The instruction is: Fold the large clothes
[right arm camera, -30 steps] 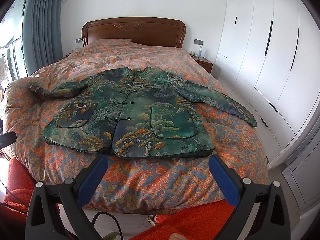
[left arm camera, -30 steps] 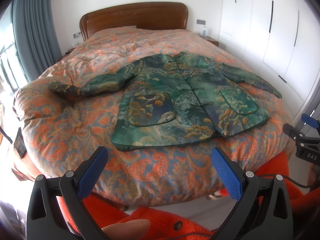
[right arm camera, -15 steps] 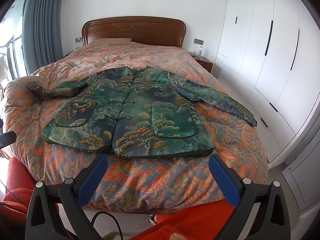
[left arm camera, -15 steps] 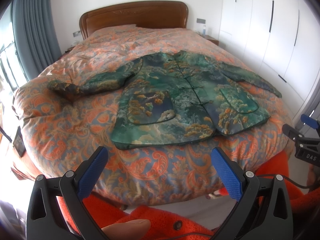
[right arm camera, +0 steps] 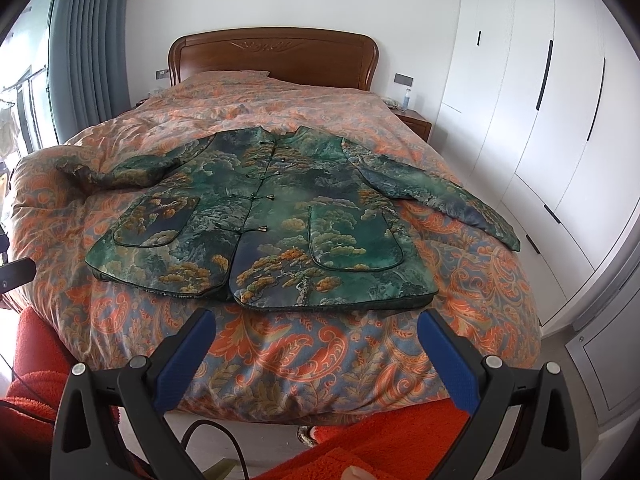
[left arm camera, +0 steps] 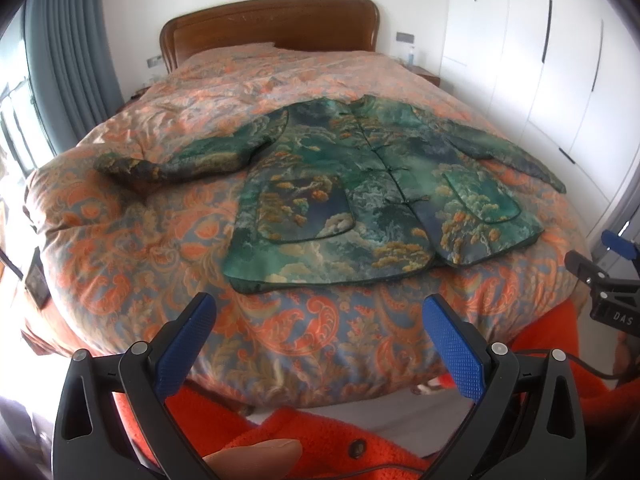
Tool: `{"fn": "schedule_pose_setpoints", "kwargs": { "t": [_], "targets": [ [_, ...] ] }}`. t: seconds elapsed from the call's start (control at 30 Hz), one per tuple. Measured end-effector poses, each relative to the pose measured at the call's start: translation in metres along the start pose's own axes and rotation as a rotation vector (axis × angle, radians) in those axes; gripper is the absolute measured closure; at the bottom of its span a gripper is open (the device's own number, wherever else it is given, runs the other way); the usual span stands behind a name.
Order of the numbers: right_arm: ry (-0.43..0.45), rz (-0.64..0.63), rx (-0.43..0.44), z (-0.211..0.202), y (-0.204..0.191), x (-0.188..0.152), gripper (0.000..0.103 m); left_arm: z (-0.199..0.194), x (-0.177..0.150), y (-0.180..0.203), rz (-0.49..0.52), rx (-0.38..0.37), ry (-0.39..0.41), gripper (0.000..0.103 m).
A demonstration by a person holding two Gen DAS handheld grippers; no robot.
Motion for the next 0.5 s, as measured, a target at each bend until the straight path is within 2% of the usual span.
{"fn": "schedule_pose_setpoints", "kwargs": {
  "t": [0.5],
  "targets": [
    [-0.013,0.031,0.031,0.0084,0.0025,0.0000,0.000,0.0029,0.0077,-0.0057,-0.012,-0.006,-0.001,0.000]
  ]
}}
Point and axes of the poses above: each gripper's, at about its wrist camera, not at the fingertips, and z roughly the way its jaws point, y to its right, x to its top, the point moved 4 cm from there along z, roughly the way its jaws point, and after that the axes turned 5 degrees about y, right-handed, at the moved point
